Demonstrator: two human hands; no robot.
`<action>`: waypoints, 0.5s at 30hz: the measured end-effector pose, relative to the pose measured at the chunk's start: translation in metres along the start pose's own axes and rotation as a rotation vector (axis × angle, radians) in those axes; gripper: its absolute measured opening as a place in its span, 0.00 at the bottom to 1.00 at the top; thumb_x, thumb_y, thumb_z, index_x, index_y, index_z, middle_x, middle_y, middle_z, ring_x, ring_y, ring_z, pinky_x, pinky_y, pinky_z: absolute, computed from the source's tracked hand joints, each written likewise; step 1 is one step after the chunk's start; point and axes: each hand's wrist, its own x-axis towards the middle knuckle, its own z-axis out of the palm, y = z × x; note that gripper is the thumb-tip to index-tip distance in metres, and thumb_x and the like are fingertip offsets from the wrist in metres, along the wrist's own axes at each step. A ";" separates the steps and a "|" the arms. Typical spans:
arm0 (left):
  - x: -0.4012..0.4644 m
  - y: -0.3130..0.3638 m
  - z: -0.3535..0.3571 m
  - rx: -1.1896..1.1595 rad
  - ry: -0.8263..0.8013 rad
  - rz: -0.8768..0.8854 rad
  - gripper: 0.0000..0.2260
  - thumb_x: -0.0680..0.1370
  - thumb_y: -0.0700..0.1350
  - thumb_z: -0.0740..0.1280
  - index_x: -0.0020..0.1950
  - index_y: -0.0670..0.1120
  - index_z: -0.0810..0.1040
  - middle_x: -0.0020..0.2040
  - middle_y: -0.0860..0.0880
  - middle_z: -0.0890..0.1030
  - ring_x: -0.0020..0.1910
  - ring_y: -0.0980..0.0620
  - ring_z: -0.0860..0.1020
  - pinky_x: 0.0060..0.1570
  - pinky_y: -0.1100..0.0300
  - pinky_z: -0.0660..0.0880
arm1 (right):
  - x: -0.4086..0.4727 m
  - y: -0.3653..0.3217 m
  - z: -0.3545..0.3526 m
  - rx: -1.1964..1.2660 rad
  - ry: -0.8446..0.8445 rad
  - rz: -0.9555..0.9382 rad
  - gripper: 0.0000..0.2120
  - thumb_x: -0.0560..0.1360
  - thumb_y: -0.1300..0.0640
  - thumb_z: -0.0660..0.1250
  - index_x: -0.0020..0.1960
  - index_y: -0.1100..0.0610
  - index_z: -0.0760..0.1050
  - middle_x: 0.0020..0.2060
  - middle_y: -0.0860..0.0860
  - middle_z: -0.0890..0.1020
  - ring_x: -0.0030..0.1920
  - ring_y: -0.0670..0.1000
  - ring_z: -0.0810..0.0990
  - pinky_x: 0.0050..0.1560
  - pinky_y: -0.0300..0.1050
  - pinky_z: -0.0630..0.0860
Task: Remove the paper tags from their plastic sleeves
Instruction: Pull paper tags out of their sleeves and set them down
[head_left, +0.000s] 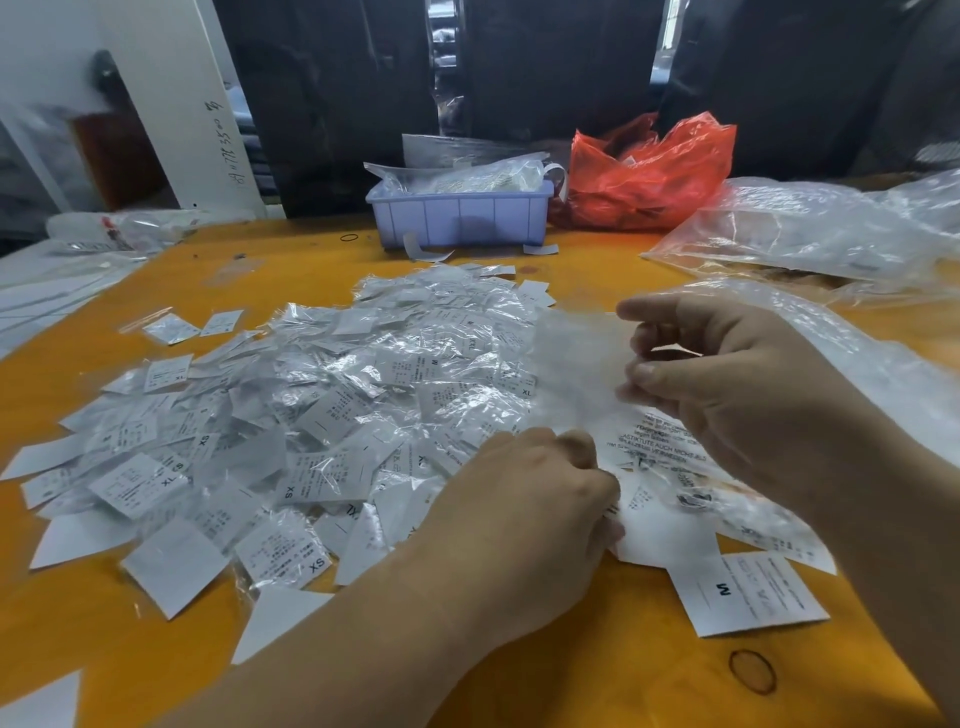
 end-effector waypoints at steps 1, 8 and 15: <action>0.000 0.001 0.000 0.010 0.012 0.006 0.13 0.82 0.52 0.58 0.57 0.50 0.80 0.53 0.53 0.77 0.53 0.49 0.73 0.54 0.53 0.69 | 0.001 0.000 0.000 0.032 0.002 0.026 0.21 0.72 0.78 0.63 0.57 0.60 0.78 0.44 0.57 0.74 0.41 0.52 0.78 0.43 0.40 0.82; -0.002 0.000 0.001 -0.007 0.102 0.010 0.09 0.80 0.47 0.60 0.48 0.50 0.81 0.44 0.52 0.78 0.46 0.50 0.74 0.50 0.55 0.69 | 0.000 0.002 0.001 -0.080 -0.069 0.059 0.16 0.72 0.77 0.65 0.46 0.59 0.84 0.40 0.57 0.74 0.38 0.52 0.77 0.41 0.39 0.80; -0.004 -0.004 -0.007 -0.168 0.193 -0.069 0.09 0.78 0.50 0.59 0.46 0.50 0.79 0.41 0.54 0.79 0.41 0.52 0.76 0.44 0.59 0.70 | 0.001 0.005 0.004 -0.151 -0.075 -0.005 0.16 0.73 0.74 0.66 0.38 0.56 0.83 0.38 0.55 0.83 0.34 0.50 0.81 0.37 0.37 0.79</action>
